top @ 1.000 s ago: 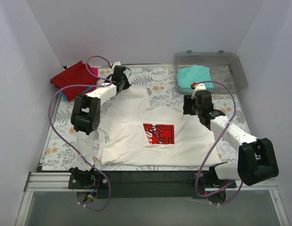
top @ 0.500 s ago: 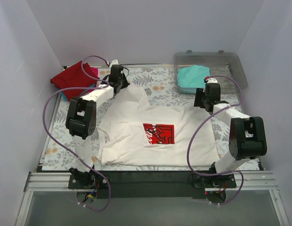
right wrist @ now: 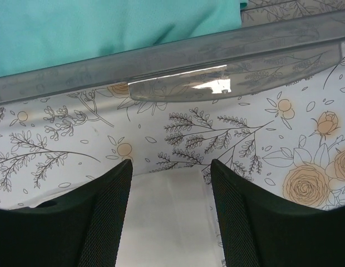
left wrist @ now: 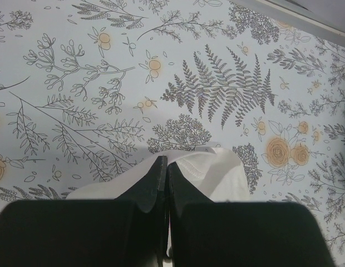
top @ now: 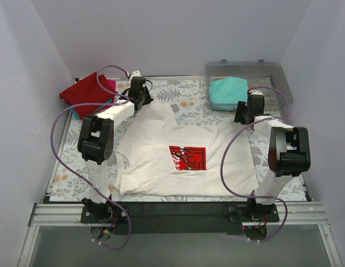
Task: Fold and stack the t-shirts
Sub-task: Fold the tshirt
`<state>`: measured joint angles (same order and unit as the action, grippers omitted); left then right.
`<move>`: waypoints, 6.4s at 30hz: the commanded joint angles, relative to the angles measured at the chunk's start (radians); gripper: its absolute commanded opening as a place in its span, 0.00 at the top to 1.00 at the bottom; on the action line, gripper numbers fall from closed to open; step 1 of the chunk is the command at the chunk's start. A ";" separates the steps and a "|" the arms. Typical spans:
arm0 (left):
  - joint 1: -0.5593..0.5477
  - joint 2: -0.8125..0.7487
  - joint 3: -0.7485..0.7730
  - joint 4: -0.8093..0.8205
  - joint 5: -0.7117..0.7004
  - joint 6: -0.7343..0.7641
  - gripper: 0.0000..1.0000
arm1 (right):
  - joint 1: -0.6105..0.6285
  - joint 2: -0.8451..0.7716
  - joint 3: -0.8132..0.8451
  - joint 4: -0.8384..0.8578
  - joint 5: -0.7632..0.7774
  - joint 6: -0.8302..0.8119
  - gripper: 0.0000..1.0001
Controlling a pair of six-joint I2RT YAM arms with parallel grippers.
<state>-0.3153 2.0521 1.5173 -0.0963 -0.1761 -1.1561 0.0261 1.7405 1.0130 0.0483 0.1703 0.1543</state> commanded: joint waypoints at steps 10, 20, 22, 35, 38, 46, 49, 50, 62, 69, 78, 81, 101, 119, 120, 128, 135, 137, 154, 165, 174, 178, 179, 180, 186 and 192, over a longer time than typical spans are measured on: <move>0.007 -0.063 -0.012 0.009 -0.008 0.026 1.00 | -0.048 0.068 0.048 -0.030 -0.011 0.039 0.50; 0.007 -0.058 -0.016 0.006 -0.023 0.033 1.00 | -0.055 0.103 0.059 -0.047 -0.018 0.050 0.62; 0.007 -0.058 -0.017 0.006 -0.028 0.035 1.00 | -0.057 0.106 0.062 -0.047 -0.025 0.051 0.64; 0.024 -0.079 -0.035 -0.002 -0.088 0.036 1.00 | -0.061 0.084 0.061 -0.093 -0.011 0.050 0.99; 0.028 -0.099 -0.051 0.006 -0.086 0.029 1.00 | -0.063 0.051 0.050 -0.091 -0.026 0.047 0.99; 0.027 -0.223 -0.170 0.090 -0.052 0.013 1.00 | -0.061 -0.094 -0.034 -0.085 -0.100 0.039 0.99; 0.028 -0.285 -0.242 0.138 -0.056 0.009 1.00 | -0.060 -0.151 -0.082 -0.087 -0.121 0.034 0.99; 0.028 -0.296 -0.256 0.141 -0.054 0.007 1.00 | -0.060 -0.177 -0.093 -0.087 -0.127 0.034 0.99; 0.028 -0.549 -0.528 0.204 -0.094 -0.043 1.00 | -0.043 -0.413 -0.258 -0.117 -0.106 0.007 0.99; 0.028 -0.710 -0.661 0.201 -0.112 -0.068 1.00 | -0.043 -0.527 -0.306 -0.160 -0.055 -0.005 0.99; 0.027 -0.946 -0.802 0.153 -0.186 -0.103 1.00 | -0.043 -0.723 -0.379 -0.218 -0.031 -0.007 0.99; 0.027 -1.019 -0.850 0.132 -0.192 -0.116 1.00 | -0.043 -0.782 -0.398 -0.246 -0.020 -0.006 0.99; 0.028 -1.354 -1.031 -0.028 -0.166 -0.195 1.00 | -0.028 -0.957 -0.442 -0.324 0.055 0.031 0.99; 0.027 -1.644 -1.148 -0.068 -0.056 -0.225 1.00 | -0.028 -1.076 -0.436 -0.438 0.103 0.077 0.99; 0.027 -1.655 -1.149 -0.069 -0.051 -0.225 1.00 | -0.028 -1.079 -0.433 -0.441 0.104 0.079 0.99; -0.005 -1.712 -1.161 -0.091 -0.051 -0.228 1.00 | 0.063 -1.078 -0.402 -0.528 0.207 0.108 0.99; -0.028 -1.742 -1.172 -0.117 -0.065 -0.243 1.00 | 0.118 -1.107 -0.375 -0.565 0.238 0.119 0.99; -0.036 -1.755 -1.177 -0.129 -0.068 -0.249 1.00 | 0.126 -1.101 -0.373 -0.564 0.232 0.116 0.99; -0.143 -1.893 -1.188 -0.210 -0.200 -0.281 1.00 | 0.143 -1.105 -0.329 -0.591 0.310 0.093 0.99; -0.196 -1.903 -1.171 -0.227 -0.252 -0.280 0.63 | 0.143 -1.105 -0.304 -0.593 0.275 0.079 0.64; -0.196 -1.798 -1.152 -0.162 -0.258 -0.255 0.14 | 0.143 -1.030 -0.298 -0.518 0.197 0.038 0.52; -0.196 -1.563 -1.117 -0.100 -0.221 -0.244 0.14 | 0.143 -0.948 -0.320 -0.412 0.146 0.033 0.51; -0.197 -1.513 -1.106 -0.068 -0.206 -0.234 0.14 | 0.141 -0.928 -0.320 -0.401 0.143 0.036 0.51; -0.200 -1.418 -1.096 -0.050 -0.188 -0.231 0.14 | 0.143 -0.886 -0.317 -0.392 0.099 0.039 0.51; -0.240 -1.134 -1.059 0.193 -0.043 -0.212 0.14 | 0.150 -0.791 -0.378 -0.263 -0.043 0.044 0.52; -0.257 -0.931 -1.049 0.320 0.012 -0.228 0.13 | 0.173 -0.656 -0.418 -0.197 -0.071 0.051 0.51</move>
<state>-0.5663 1.0683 0.4416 0.1089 -0.2115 -1.3880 0.1867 1.0290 0.6086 -0.2401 0.1413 0.2058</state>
